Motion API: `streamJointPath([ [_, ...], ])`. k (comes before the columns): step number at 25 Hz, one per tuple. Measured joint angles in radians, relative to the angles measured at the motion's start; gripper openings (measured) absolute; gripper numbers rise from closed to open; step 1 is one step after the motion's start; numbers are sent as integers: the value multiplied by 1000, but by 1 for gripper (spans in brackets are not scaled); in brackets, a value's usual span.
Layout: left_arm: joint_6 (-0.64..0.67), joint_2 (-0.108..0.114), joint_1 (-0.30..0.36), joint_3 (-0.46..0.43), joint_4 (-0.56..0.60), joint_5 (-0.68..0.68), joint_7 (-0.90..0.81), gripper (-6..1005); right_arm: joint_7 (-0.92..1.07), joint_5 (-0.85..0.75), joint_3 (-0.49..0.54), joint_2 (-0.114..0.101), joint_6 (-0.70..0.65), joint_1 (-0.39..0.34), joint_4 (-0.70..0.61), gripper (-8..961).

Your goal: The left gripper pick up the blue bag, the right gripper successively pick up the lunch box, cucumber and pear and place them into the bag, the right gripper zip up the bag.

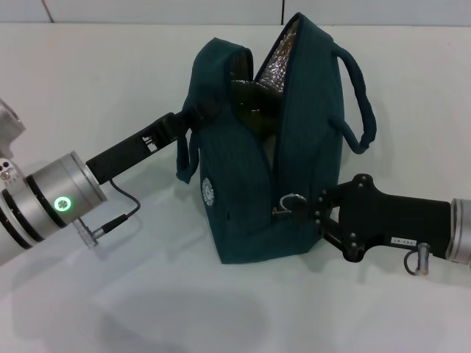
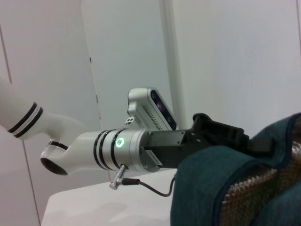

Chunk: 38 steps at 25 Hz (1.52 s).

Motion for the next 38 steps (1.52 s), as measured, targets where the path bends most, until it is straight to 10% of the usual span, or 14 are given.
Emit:
streamJointPath([
  [13,20,0,0,5,5,5,48,108,-28,10,1,5,-9,6,-10,14],
  [27,123,6,39,-2,11,-45,145,753,-73,68,30,4,-56,6,-33,16],
  [38,165,11,68,-2,20,-78,171,876,-74,111,40,4,-34,46,-70,19],
])
